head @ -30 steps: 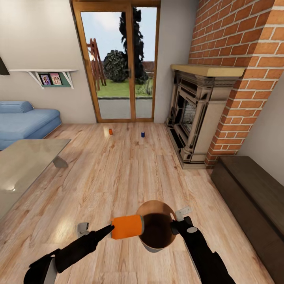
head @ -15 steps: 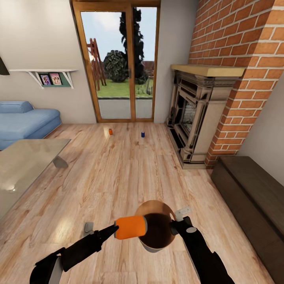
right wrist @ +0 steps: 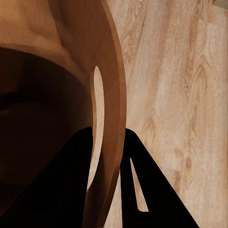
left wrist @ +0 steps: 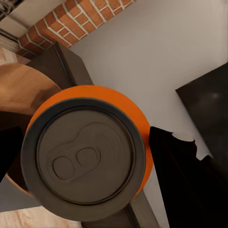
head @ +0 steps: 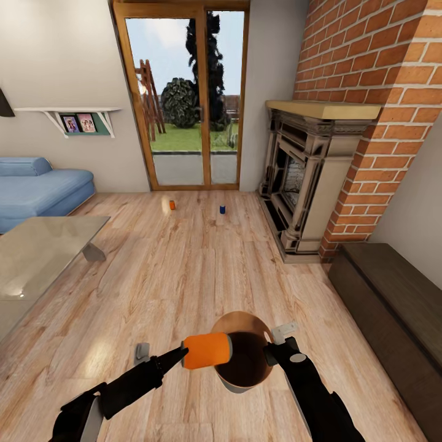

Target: Put the three can of soda from the living room inside the tash can in the kitchen.

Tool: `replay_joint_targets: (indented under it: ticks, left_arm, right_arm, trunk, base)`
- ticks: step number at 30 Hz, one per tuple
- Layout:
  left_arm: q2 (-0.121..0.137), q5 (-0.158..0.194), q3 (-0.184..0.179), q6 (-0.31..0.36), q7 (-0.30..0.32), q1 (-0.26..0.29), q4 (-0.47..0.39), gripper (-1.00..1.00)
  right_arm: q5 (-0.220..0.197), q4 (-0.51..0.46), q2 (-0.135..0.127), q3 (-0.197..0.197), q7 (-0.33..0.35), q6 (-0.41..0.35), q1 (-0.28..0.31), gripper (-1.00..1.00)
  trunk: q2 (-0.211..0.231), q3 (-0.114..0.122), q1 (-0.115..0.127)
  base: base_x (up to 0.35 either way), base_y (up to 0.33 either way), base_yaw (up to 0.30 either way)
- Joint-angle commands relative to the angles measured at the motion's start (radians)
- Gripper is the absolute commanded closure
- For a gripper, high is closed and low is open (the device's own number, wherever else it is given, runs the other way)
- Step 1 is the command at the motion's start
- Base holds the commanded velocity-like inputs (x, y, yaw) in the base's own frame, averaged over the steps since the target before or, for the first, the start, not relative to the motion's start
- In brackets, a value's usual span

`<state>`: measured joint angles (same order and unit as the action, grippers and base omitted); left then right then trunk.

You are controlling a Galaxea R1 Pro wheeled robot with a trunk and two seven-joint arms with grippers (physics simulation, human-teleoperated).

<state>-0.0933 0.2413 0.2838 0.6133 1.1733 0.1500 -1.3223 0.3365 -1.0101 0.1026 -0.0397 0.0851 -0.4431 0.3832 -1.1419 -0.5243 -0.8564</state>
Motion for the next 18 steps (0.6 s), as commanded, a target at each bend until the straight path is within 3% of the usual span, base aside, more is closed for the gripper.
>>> replay_joint_targets:
  ticks: [1, 11, 18]
  left_arm:
    - [-0.001, -0.001, 0.0, -0.003, 0.0, 0.001, 0.0, 1.0]
    - [-0.009, -0.002, 0.0, -0.003, -0.002, 0.005, 0.001, 1.0]
    - [-0.018, -0.001, -0.005, -0.004, -0.04, 0.005, 0.002, 1.0]
  right_arm:
    - [-0.007, -0.001, 0.0, 0.0, 0.004, 0.0, 0.001, 1.0]
    - [-0.007, 0.0, 0.0, 0.0, -0.01, 0.0, 0.0, 1.0]
    - [-0.008, 0.001, 0.001, 0.0, -0.016, 0.0, 0.0, 1.0]
  trunk:
    - [0.0, 0.0, 0.0]
    - [0.0, 0.0, 0.0]
    - [0.0, 0.0, 0.0]
  base:
    - [0.0, 0.0, 0.0]
    - [0.0, 0.0, 0.0]
    - [0.0, 0.0, 0.0]
